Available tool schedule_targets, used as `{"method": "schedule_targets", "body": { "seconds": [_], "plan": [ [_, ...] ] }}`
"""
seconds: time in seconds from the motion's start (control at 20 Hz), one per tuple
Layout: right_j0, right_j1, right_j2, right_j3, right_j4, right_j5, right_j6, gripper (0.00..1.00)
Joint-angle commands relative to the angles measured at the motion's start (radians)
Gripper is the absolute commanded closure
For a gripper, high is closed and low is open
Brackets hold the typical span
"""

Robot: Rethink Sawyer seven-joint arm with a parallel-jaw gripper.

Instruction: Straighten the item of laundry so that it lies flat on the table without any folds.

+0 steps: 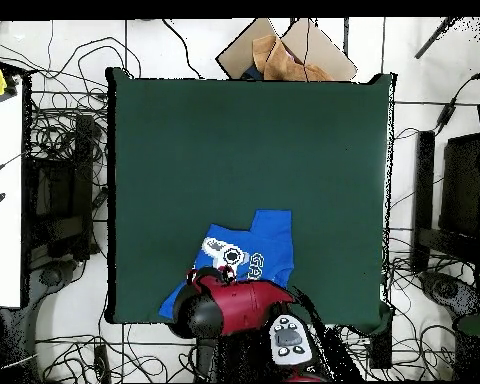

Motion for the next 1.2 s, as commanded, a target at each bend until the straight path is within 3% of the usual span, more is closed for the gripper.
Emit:
{"method": "schedule_targets", "body": {
  "seconds": [0.05,0.3,1.2],
  "plan": [
    [0.010,0.073,-0.024,-0.118,-0.036,0.011,0.074,0.00],
    [0.012,0.030,-0.024,-0.100,-0.039,0.047,0.065,0.00],
    [0.057,0.109,-0.060,-0.134,-0.039,-0.010,0.081,0.00]
  ]
}}
